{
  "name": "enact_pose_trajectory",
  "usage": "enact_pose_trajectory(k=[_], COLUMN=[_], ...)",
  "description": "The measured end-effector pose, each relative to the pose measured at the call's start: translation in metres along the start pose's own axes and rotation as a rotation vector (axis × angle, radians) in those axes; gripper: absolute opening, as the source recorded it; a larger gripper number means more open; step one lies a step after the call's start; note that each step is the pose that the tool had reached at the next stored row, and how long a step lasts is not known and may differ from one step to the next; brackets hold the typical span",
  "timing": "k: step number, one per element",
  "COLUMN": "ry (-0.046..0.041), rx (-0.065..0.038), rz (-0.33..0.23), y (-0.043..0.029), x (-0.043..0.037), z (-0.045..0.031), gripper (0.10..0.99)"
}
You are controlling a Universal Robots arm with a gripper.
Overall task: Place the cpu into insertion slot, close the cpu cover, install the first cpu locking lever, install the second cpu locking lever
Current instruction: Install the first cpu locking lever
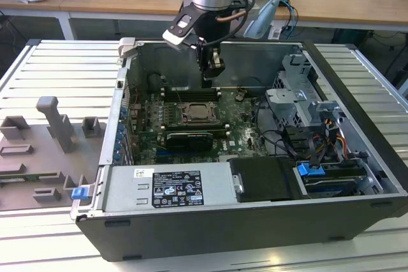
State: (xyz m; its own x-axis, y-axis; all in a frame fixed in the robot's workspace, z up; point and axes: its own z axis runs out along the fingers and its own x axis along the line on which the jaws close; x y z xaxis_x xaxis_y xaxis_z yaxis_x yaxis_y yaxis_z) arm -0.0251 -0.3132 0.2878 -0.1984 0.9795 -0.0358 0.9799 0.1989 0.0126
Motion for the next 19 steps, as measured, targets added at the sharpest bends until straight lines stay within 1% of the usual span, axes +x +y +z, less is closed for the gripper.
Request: enact_pose_trajectory(k=[3,13,19], ry=[0.0003,0.0009,0.0017], rx=[-0.001,-0.003,-0.005], rz=[-0.023,-0.071,-0.129], y=[0.0,0.0,0.0], x=[0.0,0.0,0.0], z=[0.0,0.0,0.0], gripper=[0.106,0.106,0.106])
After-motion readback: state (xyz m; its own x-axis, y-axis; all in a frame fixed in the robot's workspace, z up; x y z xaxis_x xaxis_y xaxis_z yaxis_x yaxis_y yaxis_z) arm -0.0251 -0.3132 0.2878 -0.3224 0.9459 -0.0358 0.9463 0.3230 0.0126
